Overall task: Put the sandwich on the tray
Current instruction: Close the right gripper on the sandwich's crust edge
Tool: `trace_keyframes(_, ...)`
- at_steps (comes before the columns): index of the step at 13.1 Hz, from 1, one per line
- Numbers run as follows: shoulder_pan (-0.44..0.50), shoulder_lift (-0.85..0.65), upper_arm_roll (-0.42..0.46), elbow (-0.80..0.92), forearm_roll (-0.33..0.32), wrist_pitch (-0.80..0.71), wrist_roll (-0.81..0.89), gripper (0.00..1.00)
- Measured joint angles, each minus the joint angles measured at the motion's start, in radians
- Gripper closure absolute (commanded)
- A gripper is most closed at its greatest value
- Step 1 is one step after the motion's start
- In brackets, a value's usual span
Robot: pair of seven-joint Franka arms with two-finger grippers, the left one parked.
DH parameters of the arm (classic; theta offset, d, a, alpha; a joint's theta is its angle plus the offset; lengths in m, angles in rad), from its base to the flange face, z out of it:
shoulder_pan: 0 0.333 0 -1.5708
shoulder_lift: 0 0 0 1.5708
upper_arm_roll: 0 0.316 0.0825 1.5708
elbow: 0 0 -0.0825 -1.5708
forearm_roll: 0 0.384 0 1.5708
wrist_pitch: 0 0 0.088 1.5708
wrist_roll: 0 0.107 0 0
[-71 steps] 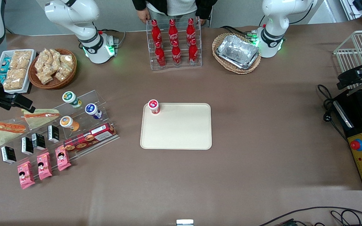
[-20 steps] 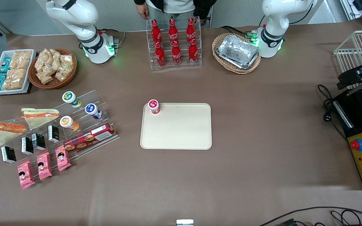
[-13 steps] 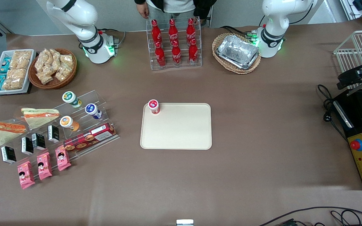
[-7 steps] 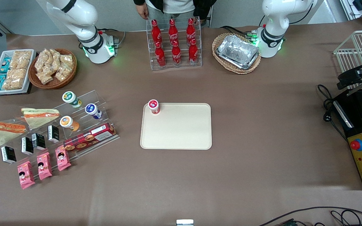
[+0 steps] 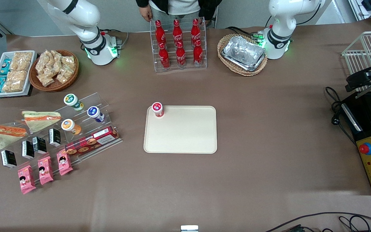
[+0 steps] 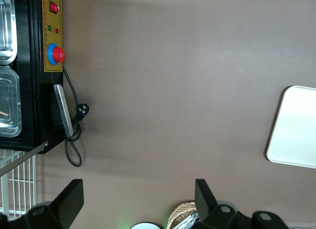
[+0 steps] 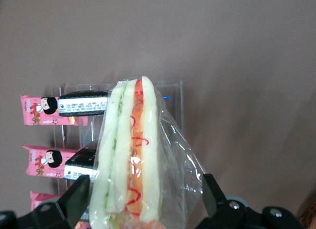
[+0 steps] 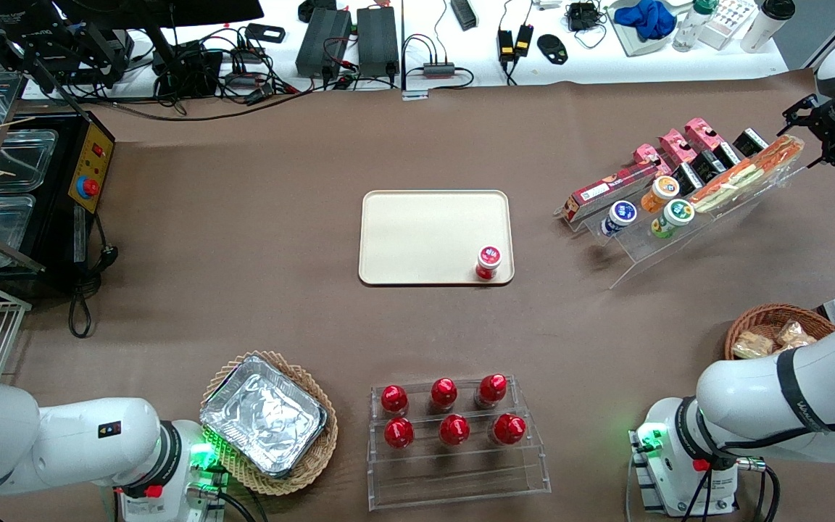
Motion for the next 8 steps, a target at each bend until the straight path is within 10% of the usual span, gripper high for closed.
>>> trace_keyframes(5, 0.001, 0.028, 0.001, -0.013, 0.002, 0.042, 0.001, 0.01)
trace_keyframes(8, 0.003, 0.038, 0.004, -0.013, 0.006, 0.063, 0.002, 0.21)
